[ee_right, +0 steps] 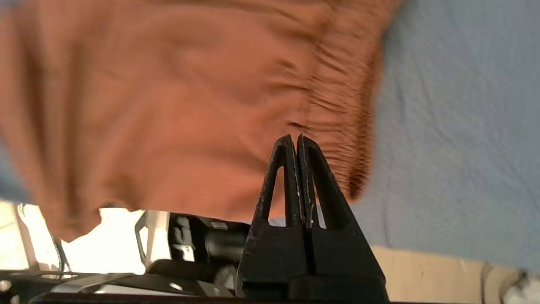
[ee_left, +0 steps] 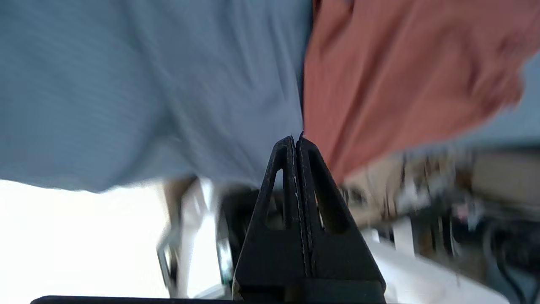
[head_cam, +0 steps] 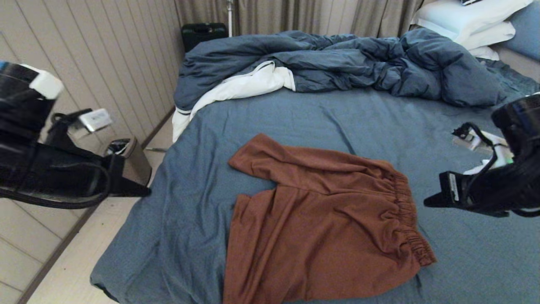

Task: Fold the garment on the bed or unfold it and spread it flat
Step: Fold the brown shorts

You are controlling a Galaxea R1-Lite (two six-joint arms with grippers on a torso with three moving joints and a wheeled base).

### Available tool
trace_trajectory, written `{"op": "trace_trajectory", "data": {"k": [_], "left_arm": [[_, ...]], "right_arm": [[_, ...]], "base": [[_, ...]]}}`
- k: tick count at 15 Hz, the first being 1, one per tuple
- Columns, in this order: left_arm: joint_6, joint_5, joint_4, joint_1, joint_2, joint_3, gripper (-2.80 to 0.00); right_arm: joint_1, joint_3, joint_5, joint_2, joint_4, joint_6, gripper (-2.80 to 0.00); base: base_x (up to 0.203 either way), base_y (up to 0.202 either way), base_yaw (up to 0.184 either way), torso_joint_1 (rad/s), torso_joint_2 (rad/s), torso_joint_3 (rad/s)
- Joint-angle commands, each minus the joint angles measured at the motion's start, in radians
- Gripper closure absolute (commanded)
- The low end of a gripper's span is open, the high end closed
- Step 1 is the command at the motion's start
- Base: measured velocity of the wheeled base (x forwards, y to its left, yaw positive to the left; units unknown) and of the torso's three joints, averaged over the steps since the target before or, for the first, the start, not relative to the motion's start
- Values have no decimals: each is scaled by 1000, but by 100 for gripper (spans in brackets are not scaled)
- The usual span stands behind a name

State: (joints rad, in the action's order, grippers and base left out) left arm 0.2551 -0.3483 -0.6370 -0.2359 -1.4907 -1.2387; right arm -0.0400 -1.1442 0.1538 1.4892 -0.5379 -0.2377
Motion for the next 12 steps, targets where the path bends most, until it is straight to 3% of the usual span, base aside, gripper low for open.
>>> {"op": "trace_trajectory", "data": {"k": [1, 4, 7, 8, 12], "left_arm": [[11, -9, -8, -60, -110, 21, 0], [13, -15, 0, -127, -121, 80, 0], [15, -14, 5, -140, -125, 99, 0], [15, -14, 6, -141, -120, 108, -280], [64, -9, 40, -154, -136, 107, -280]], "right_arm": [[25, 38, 1, 44, -6, 4, 0], [33, 110, 3, 3, -7, 8, 0], [31, 153, 6, -45, -7, 8, 0], [31, 165, 5, -62, -6, 9, 0], [46, 223, 5, -94, -6, 18, 0]], "base": [[0, 0, 0, 0, 0, 0], [0, 0, 0, 0, 0, 0], [0, 0, 0, 0, 0, 0], [0, 0, 0, 0, 0, 0], [0, 0, 0, 0, 0, 0]]}}
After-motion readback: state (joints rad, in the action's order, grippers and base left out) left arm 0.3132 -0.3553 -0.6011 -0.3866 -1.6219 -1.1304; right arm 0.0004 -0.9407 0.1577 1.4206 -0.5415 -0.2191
